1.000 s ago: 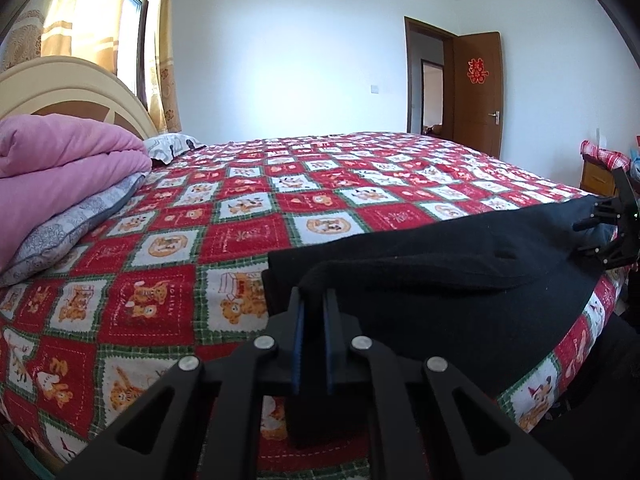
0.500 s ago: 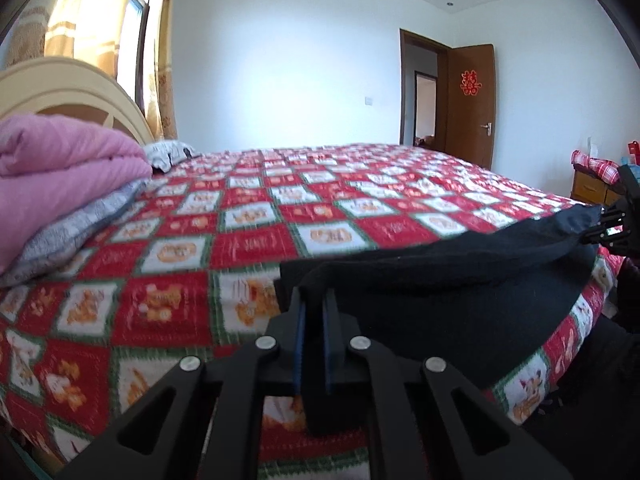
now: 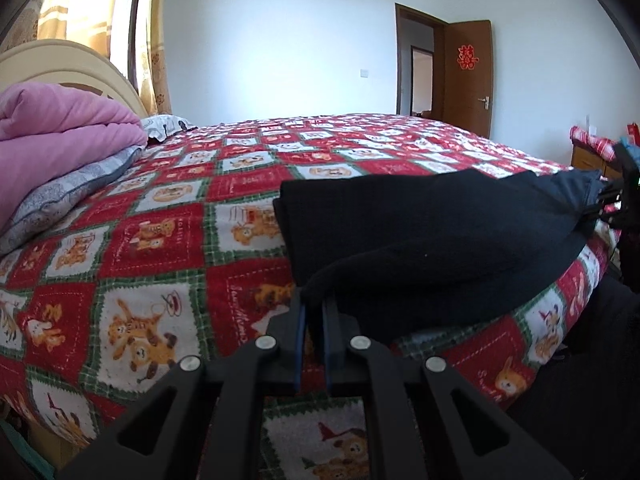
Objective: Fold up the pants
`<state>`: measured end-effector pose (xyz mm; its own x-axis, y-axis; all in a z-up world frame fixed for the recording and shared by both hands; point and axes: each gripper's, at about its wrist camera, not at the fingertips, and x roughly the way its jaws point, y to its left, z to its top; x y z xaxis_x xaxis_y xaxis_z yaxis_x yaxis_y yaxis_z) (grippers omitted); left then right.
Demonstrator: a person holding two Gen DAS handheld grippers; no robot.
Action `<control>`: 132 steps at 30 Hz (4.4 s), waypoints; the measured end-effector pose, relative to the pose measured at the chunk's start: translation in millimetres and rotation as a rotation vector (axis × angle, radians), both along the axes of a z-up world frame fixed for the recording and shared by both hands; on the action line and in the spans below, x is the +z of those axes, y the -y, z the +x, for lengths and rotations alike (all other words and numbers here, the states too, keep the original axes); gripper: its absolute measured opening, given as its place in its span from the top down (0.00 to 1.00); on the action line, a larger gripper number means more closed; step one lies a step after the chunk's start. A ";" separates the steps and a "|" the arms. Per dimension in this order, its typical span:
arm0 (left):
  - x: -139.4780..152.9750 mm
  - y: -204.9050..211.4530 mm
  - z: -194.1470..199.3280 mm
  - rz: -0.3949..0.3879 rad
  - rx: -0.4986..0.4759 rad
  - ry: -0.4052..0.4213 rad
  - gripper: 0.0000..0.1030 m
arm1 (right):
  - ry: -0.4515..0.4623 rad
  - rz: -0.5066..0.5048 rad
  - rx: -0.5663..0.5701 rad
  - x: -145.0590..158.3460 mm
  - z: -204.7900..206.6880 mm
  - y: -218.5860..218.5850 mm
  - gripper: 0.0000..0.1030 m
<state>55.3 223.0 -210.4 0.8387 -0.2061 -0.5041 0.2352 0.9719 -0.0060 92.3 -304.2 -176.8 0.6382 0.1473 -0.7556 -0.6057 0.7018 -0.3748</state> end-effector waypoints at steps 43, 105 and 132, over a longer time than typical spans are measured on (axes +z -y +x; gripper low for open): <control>7.5 3.7 1.4 -0.216 0.074 -0.157 0.88 | -0.014 0.103 -0.057 -3.5 -13.0 19.3 0.97; 19.8 143.1 55.0 -0.224 -0.133 -0.157 0.28 | 0.043 0.987 -1.099 60.9 36.4 381.0 0.75; 17.2 149.0 55.6 -0.182 -0.151 -0.131 0.25 | 0.208 1.030 -1.202 62.1 -26.4 417.4 0.83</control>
<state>110.9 74.0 -193.2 0.7218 -0.4209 -0.5494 0.3629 0.9061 -0.2175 65.8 -721.5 -114.7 0.8290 -0.1255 -0.5450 0.4603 0.7065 0.5376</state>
